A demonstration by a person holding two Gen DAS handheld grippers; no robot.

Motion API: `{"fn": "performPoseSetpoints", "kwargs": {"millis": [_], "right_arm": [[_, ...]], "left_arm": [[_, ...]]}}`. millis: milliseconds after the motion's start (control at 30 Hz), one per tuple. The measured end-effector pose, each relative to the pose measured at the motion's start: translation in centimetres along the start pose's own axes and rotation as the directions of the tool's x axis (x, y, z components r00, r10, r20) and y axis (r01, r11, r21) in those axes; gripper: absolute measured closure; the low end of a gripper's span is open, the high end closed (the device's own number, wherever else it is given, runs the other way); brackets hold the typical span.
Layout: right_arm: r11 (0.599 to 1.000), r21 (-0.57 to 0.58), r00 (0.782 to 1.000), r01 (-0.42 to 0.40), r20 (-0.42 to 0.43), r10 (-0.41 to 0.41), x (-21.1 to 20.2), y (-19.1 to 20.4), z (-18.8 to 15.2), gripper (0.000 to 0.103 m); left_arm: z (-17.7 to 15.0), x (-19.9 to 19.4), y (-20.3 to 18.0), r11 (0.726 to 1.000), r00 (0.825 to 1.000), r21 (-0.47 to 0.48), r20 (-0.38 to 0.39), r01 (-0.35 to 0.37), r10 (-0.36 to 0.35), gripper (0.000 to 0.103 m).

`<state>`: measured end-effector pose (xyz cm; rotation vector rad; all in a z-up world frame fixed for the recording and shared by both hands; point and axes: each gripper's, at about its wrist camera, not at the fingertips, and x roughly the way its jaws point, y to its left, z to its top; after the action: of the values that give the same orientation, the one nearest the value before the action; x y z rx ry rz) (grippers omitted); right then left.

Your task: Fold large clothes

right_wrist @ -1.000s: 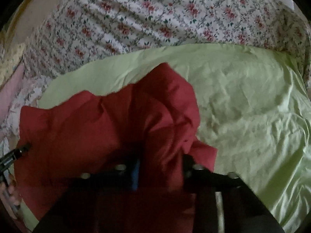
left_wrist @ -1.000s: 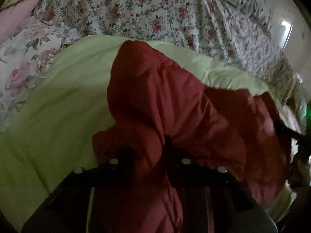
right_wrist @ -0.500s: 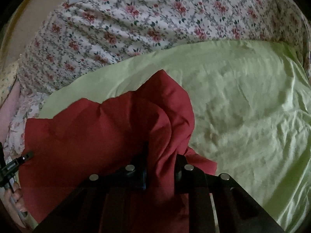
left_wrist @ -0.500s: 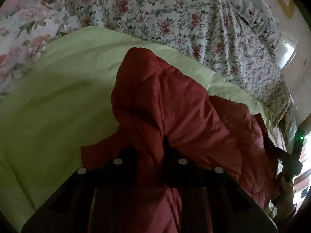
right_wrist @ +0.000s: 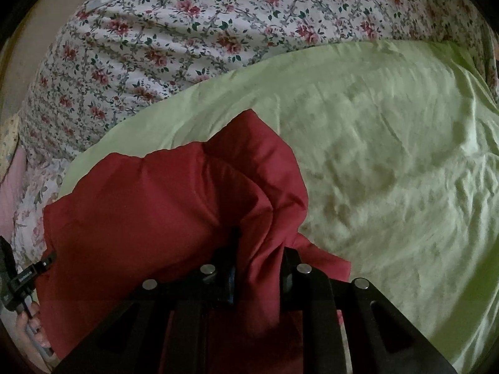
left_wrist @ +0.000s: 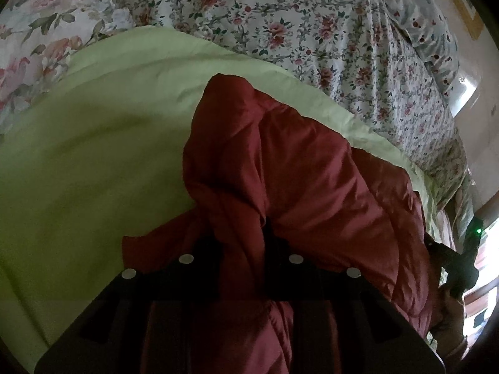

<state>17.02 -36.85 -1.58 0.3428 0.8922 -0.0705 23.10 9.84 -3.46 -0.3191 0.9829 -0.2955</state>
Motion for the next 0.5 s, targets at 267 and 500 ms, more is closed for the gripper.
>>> {"fn": "performPoseSetpoints", "kwargs": {"millis": [267,500], "right_arm": [[1.0,0.001,1.0,0.008,0.004,-0.008,-0.1,0.0,0.0,0.085],[1.0,0.01,0.999,0.023,0.038,-0.024,-1.7,0.3,-0.4,0.06]], "left_arm": [[-0.6,-1.0,0.2,1.0,1.0,-0.007,0.02,-0.008,0.008,0.067],[-0.8,-0.8,0.0,0.999,0.999,0.002,0.029,-0.038,0.038,0.06]]}}
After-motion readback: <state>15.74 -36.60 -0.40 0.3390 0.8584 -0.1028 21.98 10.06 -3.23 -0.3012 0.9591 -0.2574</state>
